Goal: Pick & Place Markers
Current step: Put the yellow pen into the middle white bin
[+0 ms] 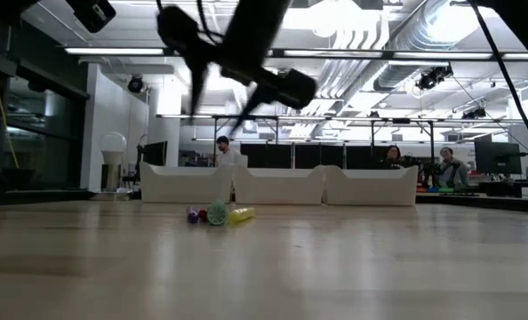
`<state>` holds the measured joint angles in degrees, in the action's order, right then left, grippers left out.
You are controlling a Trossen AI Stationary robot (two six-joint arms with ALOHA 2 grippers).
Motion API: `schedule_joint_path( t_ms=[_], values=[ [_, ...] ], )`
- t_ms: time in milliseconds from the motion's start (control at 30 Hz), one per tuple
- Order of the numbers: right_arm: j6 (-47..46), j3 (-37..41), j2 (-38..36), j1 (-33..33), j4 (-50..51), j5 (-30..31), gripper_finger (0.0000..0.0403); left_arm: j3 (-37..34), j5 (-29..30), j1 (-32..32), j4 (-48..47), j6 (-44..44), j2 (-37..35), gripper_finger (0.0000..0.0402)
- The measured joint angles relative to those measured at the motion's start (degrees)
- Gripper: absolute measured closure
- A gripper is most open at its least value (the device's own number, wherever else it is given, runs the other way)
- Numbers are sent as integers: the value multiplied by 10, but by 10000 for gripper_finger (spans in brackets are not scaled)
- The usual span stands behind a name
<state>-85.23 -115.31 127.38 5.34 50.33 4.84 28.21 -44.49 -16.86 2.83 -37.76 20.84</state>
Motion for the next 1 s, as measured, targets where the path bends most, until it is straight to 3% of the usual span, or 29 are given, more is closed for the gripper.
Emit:
schedule_joint_path(
  t_ms=[200,567,1000],
  values=[
    [-28,0,11,-3,101,-19,193,0,-2,0,0,0,0,126],
    [-33,-1,63,4,126,-41,193,0,-2,0,-1,-2,0,126],
    [-52,-2,83,3,137,-10,193,0,-12,0,-18,-5,0,126]
  ],
)
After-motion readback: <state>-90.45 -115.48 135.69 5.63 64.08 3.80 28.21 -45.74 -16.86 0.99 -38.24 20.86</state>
